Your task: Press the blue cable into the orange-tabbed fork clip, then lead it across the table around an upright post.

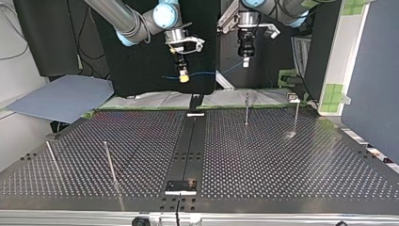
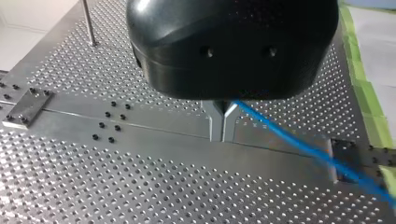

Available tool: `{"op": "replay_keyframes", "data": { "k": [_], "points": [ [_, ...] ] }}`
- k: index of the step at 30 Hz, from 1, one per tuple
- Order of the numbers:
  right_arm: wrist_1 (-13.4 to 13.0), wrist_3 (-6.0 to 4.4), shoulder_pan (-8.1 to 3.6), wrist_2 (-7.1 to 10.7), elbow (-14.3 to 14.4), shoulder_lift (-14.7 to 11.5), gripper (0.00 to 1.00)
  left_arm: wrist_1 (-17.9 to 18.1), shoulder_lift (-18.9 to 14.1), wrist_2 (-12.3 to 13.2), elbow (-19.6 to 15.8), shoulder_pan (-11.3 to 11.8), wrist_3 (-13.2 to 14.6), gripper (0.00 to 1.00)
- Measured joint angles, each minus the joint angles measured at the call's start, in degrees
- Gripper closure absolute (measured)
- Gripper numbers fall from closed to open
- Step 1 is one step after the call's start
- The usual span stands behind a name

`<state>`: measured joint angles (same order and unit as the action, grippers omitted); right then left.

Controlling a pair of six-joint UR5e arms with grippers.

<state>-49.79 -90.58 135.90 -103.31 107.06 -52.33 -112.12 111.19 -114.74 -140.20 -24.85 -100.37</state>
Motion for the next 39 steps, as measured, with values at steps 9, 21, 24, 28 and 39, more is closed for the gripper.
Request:
{"op": "replay_keyframes", "data": {
  "k": [9, 21, 24, 28, 39],
  "points": [
    [-0.1, -0.75, -0.28, 1.16, -2.2, 2.8, 1.00, 4.2, 3.7, 1.2, -1.5, 1.3, -0.3, 1.00],
    [-5.4, -1.80, -0.56, 4.71, -2.9, 6.6, 1.00, 9.8, 7.9, 2.3, -0.2, 3.4, -1.0, 1.00],
    [-6.4, -1.91, -0.63, 5.06, -3.2, 7.7, 1.00, 11.3, 9.5, 2.4, 1.1, 3.8, -1.5, 1.00],
    [-6.7, -2.07, -0.75, 5.30, -3.9, 8.4, 1.00, 13.4, 11.6, 2.7, 3.2, 4.8, -1.5, 1.00],
    [-4.9, -2.68, -1.49, 6.19, -7.2, 8.7, 1.00, 15.2, 16.6, 6.9, 4.1, 9.4, -1.7, 1.00]
  ]
}}
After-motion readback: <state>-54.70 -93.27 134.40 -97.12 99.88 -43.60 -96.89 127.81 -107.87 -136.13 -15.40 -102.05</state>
